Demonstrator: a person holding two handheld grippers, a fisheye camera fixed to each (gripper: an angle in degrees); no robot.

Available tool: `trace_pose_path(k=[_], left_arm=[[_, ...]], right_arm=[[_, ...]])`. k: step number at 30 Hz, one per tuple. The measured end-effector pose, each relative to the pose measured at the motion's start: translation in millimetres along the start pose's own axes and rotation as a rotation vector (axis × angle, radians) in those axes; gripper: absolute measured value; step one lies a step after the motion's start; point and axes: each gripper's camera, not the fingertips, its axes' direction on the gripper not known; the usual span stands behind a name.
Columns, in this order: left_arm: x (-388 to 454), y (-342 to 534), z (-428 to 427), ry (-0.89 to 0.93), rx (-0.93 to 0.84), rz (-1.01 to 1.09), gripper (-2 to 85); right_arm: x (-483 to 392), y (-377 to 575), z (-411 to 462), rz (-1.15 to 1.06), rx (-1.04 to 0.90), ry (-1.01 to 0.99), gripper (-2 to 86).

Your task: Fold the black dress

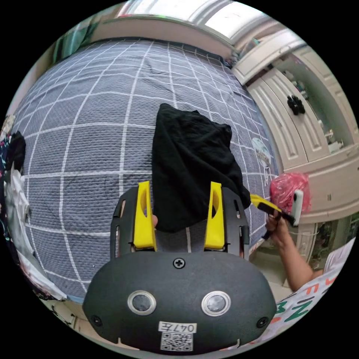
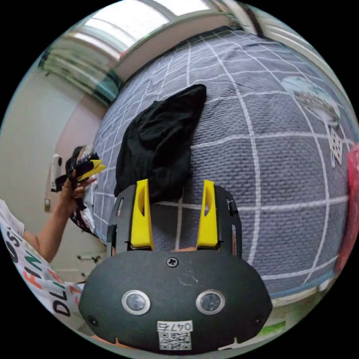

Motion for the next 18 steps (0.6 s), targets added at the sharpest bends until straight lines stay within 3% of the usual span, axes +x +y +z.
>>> trace_pose_path(k=[5, 10, 13, 18], left_arm=[[-16.8, -15.2, 25.8, 0.003, -0.057, -0.02, 25.1], [-8.2, -22.2, 52.5, -0.03, -0.103, 0.036, 24.3], [-3.9, -27.3, 69.5, -0.026, -0.142, 0.043, 22.8], [1.7, -32.8, 73.9, -0.038, -0.149, 0.038, 14.2]], right_arm=[[-0.3, 67.7, 22.6, 0.308, 0.185, -0.135, 16.5], [-23.2, 74.5, 55.3, 0.409, 0.249, -0.089, 13.1], [-33.4, 74.7, 72.7, 0.468, 0.232, -0.087, 6.5], [-57.0, 72.9, 65.5, 0.432, 0.253, 0.007, 1.7]])
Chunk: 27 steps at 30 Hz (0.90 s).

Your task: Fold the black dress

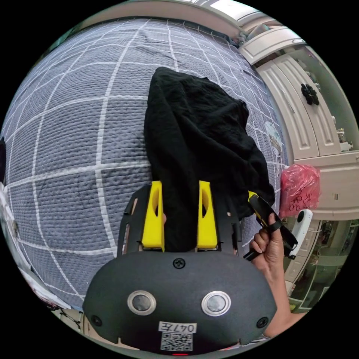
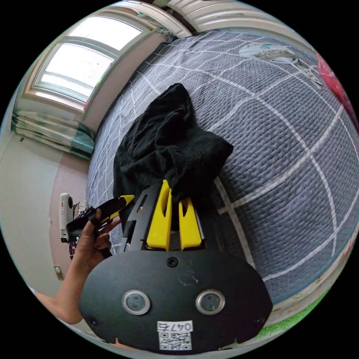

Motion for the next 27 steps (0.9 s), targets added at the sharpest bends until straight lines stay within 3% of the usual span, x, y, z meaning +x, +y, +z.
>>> trace_pose_path(k=[5, 10, 14, 18, 21, 25, 27], left_arm=[[-5.2, 22.8, -25.1, 0.02, -0.02, -0.004, 20.7], [-38.5, -26.9, -66.2, 0.127, 0.194, -0.027, 19.9], [-40.9, -132.5, -37.9, 0.274, 0.059, 0.007, 24.4], [-18.5, -177.0, -0.2, 0.135, -0.074, 0.061, 28.8], [0.4, -185.0, 21.2, 0.082, -0.141, 0.088, 30.8], [31.3, -179.7, 23.3, 0.027, -0.129, 0.179, 25.0], [51.6, -168.3, 20.2, 0.033, -0.07, 0.235, 17.4]], right_arm=[[-6.8, 1.4, -28.3, -0.087, -0.066, 0.137, 1.1], [1.2, 3.5, -44.0, -0.074, -0.1, 0.129, 1.1], [-11.4, 12.3, -35.7, -0.096, -0.099, 0.132, 1.5], [-17.9, 21.3, -31.4, -0.082, -0.066, 0.121, 4.6], [-15.9, 35.5, -41.0, -0.04, -0.006, 0.139, 14.1], [-4.9, 61.7, -46.6, 0.08, 0.04, 0.137, 20.2], [-5.5, 66.2, -38.7, 0.132, 0.048, 0.1, 20.7]])
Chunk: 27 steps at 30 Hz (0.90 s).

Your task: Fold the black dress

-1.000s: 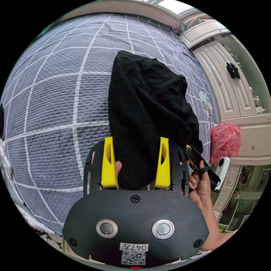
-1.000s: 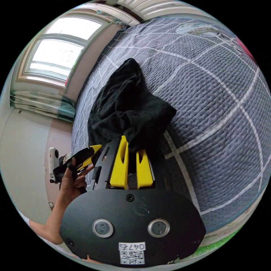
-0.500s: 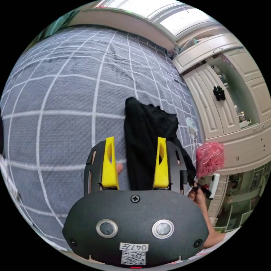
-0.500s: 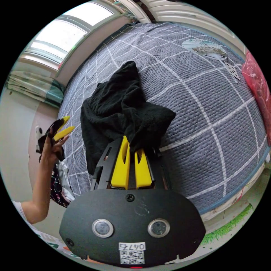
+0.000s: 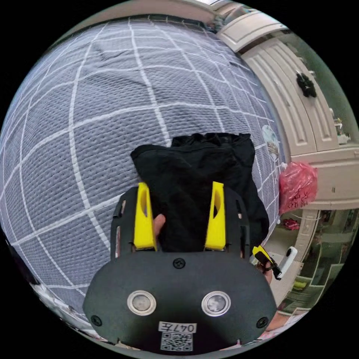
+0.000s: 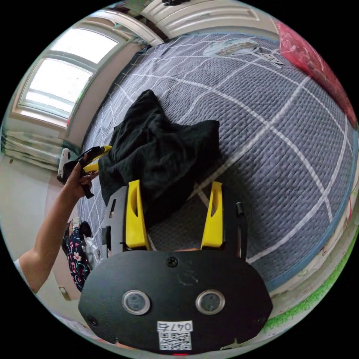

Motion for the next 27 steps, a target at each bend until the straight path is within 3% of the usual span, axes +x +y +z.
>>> trace_pose_path(k=[3, 6, 8, 13, 18, 21, 23, 27], left_arm=[[19.0, 1.4, 11.8, 0.003, -0.023, 0.038, 9.0], [36.8, 4.0, 15.7, -0.009, -0.016, 0.068, 3.2], [51.7, 7.2, 17.4, -0.062, -0.014, 0.114, 2.2], [84.1, 21.5, 8.2, -0.14, 0.039, 0.159, 0.7], [167.7, 57.8, -6.5, -0.475, 0.156, 0.365, 0.0], [223.2, 79.2, -10.0, -0.572, 0.219, 0.498, -0.1], [252.2, 87.2, -10.9, -0.571, 0.224, 0.561, -0.2], [301.5, 86.8, -15.0, -0.404, 0.217, 0.573, -0.4]], right_arm=[[-25.1, 0.4, 13.2, 0.025, 0.014, 0.11, 19.3], [-55.8, -0.5, 19.8, 0.003, 0.025, 0.201, 11.3], [-74.4, 0.8, 23.0, -0.034, 0.032, 0.159, 4.7], [-110.8, -0.6, 9.5, -0.129, 0.075, 0.25, 1.6], [-152.3, -9.2, -10.4, -0.33, 0.073, 0.387, 1.1], [-179.0, -19.2, -25.3, -0.442, 0.101, 0.469, 1.0], [-195.4, -31.8, -38.2, -0.514, 0.105, 0.495, 0.9], [-208.0, -60.8, -60.9, -0.616, 0.098, 0.51, 0.9]])
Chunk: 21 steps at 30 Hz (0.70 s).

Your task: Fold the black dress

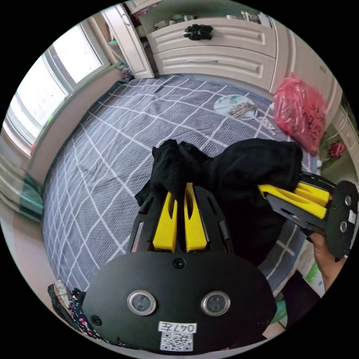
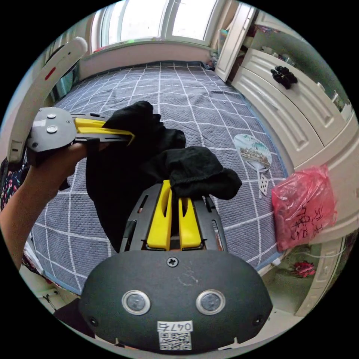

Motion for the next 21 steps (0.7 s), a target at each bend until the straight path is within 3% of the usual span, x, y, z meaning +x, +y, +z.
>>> trace_pose_path(k=[6, 12, 21], left_arm=[[26.3, -59.7, -13.0, 0.158, 0.118, -0.176, -0.5], [50.5, -133.3, -33.1, 0.126, 0.3, -0.467, -0.4], [105.8, -204.7, 50.0, 0.144, 0.256, -0.899, 0.6]], right_arm=[[70.6, -63.2, -15.4, -0.181, 0.04, 0.026, 0.8], [178.2, -151.5, -27.2, -0.312, 0.081, -0.035, 0.8], [330.5, -274.6, 37.1, -0.441, -0.112, 0.003, 1.1]])
